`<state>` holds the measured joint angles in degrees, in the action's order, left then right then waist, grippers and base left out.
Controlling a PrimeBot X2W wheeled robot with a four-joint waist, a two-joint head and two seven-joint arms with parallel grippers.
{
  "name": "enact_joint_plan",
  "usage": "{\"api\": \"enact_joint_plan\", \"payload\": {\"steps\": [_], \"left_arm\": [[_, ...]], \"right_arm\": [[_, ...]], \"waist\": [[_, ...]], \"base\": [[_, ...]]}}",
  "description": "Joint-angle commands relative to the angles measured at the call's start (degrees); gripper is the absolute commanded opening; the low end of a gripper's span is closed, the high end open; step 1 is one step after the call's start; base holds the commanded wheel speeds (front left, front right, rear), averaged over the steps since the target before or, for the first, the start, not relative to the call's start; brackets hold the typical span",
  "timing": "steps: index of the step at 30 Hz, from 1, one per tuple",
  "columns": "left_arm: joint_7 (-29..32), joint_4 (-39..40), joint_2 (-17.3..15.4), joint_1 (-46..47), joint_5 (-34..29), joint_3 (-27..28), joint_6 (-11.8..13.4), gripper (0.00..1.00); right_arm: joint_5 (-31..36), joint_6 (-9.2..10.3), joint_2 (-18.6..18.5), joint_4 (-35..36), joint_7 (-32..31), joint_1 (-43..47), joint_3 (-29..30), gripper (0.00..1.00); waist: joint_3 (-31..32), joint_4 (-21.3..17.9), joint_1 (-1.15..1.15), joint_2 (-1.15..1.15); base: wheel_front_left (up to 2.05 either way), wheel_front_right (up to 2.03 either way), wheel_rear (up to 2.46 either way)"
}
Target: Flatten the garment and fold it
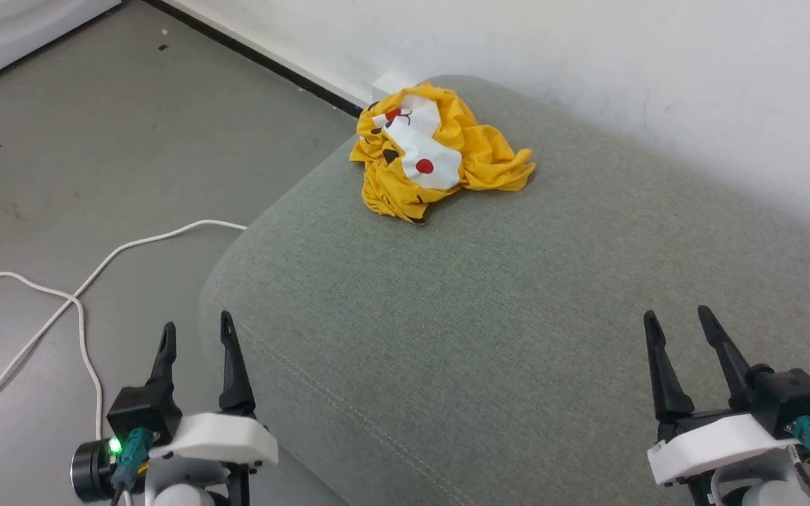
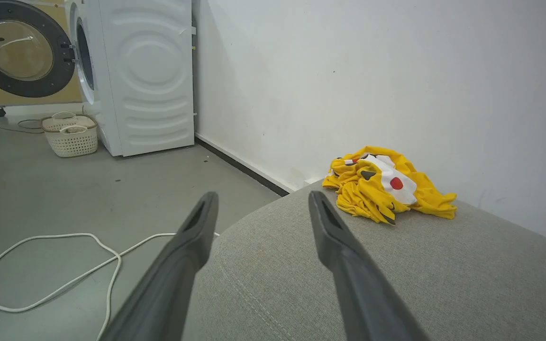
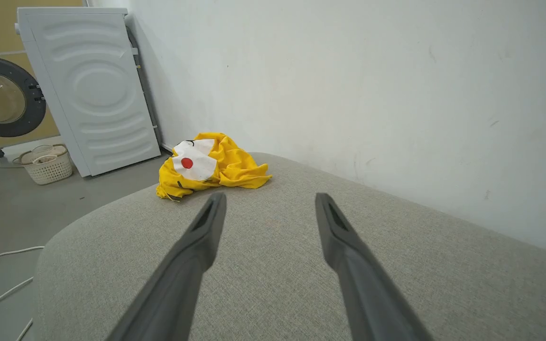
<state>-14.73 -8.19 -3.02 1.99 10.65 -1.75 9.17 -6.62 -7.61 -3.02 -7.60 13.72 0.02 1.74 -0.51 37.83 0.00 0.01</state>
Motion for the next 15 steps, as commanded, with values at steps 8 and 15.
{"api": "enact_joint_plan", "payload": {"steps": [8, 15], "left_arm": [[1.3, -5.7, -1.3, 13.3, 2.9, 0.1, -5.3, 1.00], [10.1, -15.6, -5.0, 33.0, 8.8, 3.4, -8.6, 1.00]], "right_arm": [[2.6, 0.12, 0.1, 3.2, -2.3, -3.1, -0.5, 1.00], [6.2, 0.12, 0.1, 8.1, -5.2, -8.0, -1.1, 1.00]], "waist": [[-7.8, -4.2, 0.00, -0.01], [-21.2, -12.9, 0.00, -0.01]], "base": [[0.00, 0.00, 0.00], [0.00, 0.00, 0.00]]}}
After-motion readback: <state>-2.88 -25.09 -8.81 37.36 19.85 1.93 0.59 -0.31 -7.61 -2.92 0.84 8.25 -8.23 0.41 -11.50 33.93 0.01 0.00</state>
